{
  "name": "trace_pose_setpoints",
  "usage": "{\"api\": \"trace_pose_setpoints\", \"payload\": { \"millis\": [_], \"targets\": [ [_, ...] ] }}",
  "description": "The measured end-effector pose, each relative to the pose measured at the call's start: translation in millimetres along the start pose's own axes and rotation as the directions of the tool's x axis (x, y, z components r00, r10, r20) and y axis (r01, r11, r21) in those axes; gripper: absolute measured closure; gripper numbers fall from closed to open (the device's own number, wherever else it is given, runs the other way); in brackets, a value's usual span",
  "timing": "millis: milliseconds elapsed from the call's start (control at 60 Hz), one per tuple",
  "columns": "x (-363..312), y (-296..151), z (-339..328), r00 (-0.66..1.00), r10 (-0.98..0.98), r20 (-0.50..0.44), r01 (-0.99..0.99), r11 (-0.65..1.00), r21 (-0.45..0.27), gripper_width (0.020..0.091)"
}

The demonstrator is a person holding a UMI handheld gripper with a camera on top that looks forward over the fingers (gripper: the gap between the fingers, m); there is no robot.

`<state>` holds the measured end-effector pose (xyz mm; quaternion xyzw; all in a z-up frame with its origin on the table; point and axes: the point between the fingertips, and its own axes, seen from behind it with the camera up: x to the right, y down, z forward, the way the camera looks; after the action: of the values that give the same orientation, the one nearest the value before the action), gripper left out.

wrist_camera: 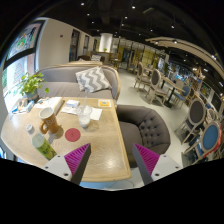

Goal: Pour water

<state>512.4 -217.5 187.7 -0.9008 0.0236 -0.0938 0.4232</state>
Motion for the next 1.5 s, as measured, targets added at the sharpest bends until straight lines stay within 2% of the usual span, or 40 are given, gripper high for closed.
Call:
{"api": "trace_pose_setpoints", "payload": {
  "millis": [83,233,350,600,750,1050,1117,1250,1500],
  "targets": [
    [0,3,0,1.000,-0.001,-0.009,0.001,1.000,0.008,0.0248],
    [-53,34,-26,1.000,0.011,-0.028,-0.011,1.000,-0.009,0.0248],
    [-84,49,-39,1.000,0.009,-0.022,-0.009,1.000,0.009,0.0248],
    [-183,79,-49,0.996,0.001,0.095,-0.006,0.999,0.051,0.0246],
    [-236,77,-33,0.988,-0.001,0.155,-0.011,0.997,0.082,0.0245],
    [-272,52,51,0.986,0.089,0.143,-0.111,0.983,0.149,0.0255],
    [-273,52,65,0.987,0.092,0.133,-0.113,0.981,0.156,0.0304],
    [-281,48,80,0.986,0.085,0.146,-0.110,0.979,0.173,0.0570],
    [-279,39,78,0.995,0.026,0.096,-0.044,0.982,0.185,0.0715]
  ]
}}
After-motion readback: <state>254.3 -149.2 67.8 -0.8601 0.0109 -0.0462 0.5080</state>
